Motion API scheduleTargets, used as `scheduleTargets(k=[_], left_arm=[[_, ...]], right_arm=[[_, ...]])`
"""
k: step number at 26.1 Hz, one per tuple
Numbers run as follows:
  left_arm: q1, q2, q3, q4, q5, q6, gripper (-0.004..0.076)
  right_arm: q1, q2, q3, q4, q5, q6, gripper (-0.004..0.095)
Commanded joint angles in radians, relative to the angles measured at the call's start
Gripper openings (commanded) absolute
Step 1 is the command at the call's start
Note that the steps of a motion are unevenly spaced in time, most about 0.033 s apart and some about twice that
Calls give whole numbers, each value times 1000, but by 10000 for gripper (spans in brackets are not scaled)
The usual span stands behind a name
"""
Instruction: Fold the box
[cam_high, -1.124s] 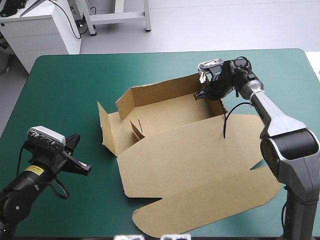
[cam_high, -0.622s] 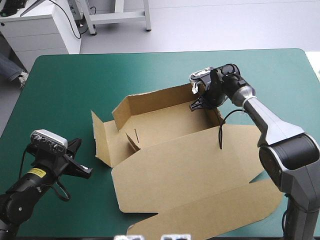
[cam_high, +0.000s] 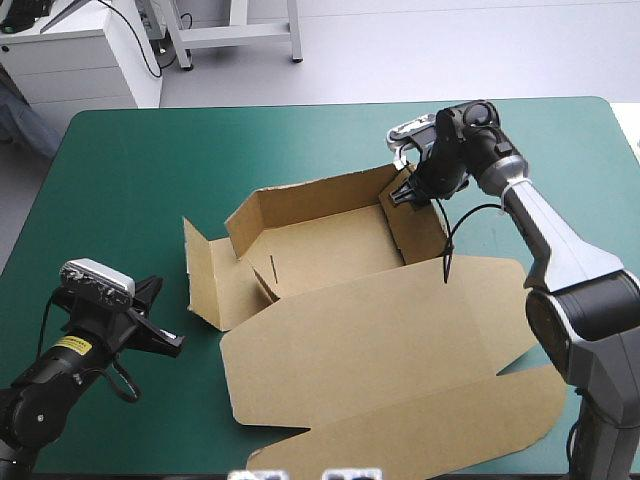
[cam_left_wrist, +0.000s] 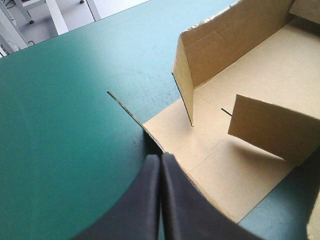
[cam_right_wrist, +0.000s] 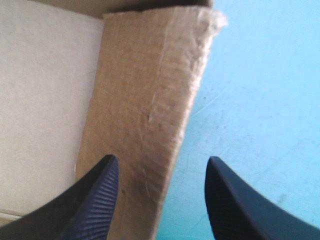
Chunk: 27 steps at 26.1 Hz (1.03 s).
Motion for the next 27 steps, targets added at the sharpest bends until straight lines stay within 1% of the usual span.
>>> scheduleTargets(k=[1,3,4,5,7,8,9,12,14,19,21,22,23,25,26,27], left_arm=[[0,-1,-22,-23,-65,-1,-9],[0,-1,-22,-23,-65,-1,-9],[0,-1,-22,-23,-65,-1,-9],[0,-1,-22,-23,-65,-1,-9],[0,-1,-22,-23,-65,-1,-9],[0,-1,-22,-23,-65,-1,-9],[0,-1,-22,-23,-65,-1,-9],[0,-1,-22,-23,-65,-1,-9],[0,-1,-22,-23,-65,-1,-9],[0,-1,-22,-27,-65,-1,-9],[0,-1,-22,-27,-65,-1,-9],[0,-1,-22,-27,-65,-1,-9],[0,-1,-22,-27,-62,-1,-9],[0,-1,-22,-27,-60,-1,-9],[0,-1,-22,-27,-60,-1,-9],[0,-1,-22,-27,-60,-1,-9]], right_arm=[[-6,-149,-45,-34,22,19,495],[-6,-224,-45,-32,22,41,474],[-4,-269,-43,-28,22,58,429],[-4,-305,-43,-18,22,64,355],[-4,-373,-43,13,22,60,157],[-4,-409,-43,24,22,41,36],[-4,-425,-43,33,22,26,-20],[-4,-475,-41,39,22,4,-14],[-4,-487,-41,24,22,-2,-14],[-4,-454,-41,-3,22,-14,-13],[-4,-422,-41,2,22,-39,16],[-4,-401,-41,13,22,-53,66],[-4,-384,-41,26,22,-55,142],[-4,-338,-41,53,22,-55,341],[-4,-313,-41,56,22,-55,425],[-4,-290,-41,63,22,-55,536]])
